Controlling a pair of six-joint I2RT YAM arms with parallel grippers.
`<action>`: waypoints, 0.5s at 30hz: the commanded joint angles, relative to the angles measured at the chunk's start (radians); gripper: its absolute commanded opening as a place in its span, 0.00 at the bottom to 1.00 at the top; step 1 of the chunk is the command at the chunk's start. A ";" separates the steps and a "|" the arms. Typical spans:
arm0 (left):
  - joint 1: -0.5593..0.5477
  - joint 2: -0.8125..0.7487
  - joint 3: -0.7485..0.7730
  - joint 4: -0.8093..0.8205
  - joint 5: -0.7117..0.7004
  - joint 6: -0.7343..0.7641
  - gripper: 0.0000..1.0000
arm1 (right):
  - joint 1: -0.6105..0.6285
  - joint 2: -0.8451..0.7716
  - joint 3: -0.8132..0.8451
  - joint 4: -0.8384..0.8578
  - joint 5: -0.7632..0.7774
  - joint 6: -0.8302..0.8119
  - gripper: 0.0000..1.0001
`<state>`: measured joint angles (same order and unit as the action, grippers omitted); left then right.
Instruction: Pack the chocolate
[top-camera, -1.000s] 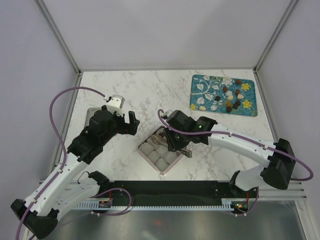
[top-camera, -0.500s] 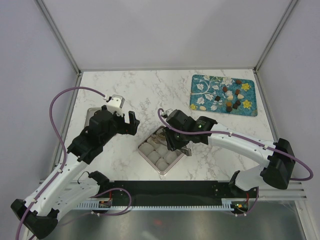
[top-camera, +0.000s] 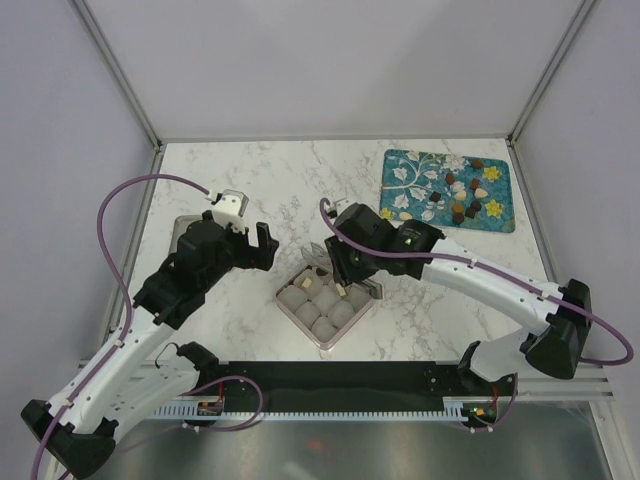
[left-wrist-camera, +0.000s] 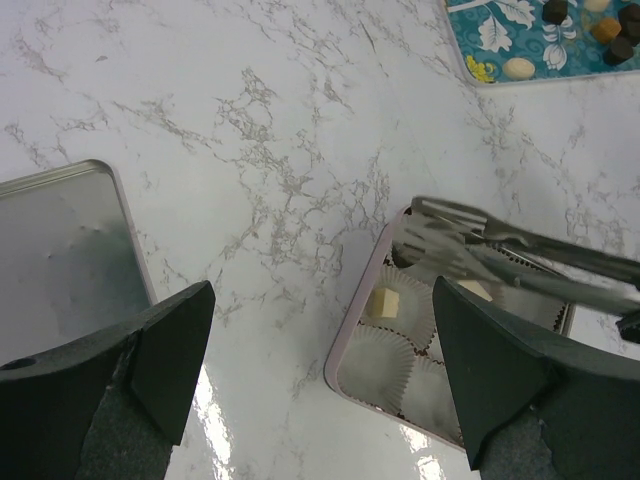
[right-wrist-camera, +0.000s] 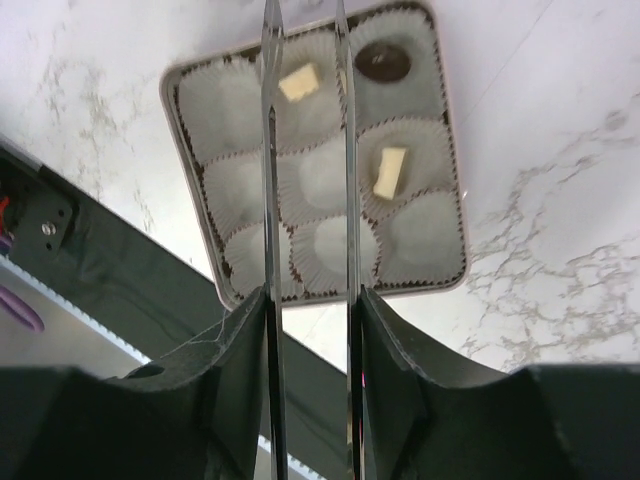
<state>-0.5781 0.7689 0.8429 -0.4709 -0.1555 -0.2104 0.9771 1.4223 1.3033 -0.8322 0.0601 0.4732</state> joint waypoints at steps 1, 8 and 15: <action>0.000 -0.011 0.016 0.020 -0.018 0.000 0.98 | -0.060 -0.019 0.108 -0.060 0.105 -0.039 0.46; 0.000 -0.016 0.015 0.020 -0.012 0.000 0.98 | -0.394 0.022 0.148 -0.071 0.197 -0.117 0.46; 0.000 -0.010 0.018 0.020 0.001 -0.001 0.98 | -0.595 0.141 0.179 -0.053 0.267 -0.114 0.46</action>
<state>-0.5781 0.7650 0.8429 -0.4709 -0.1543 -0.2108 0.4374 1.5242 1.4494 -0.8906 0.2768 0.3698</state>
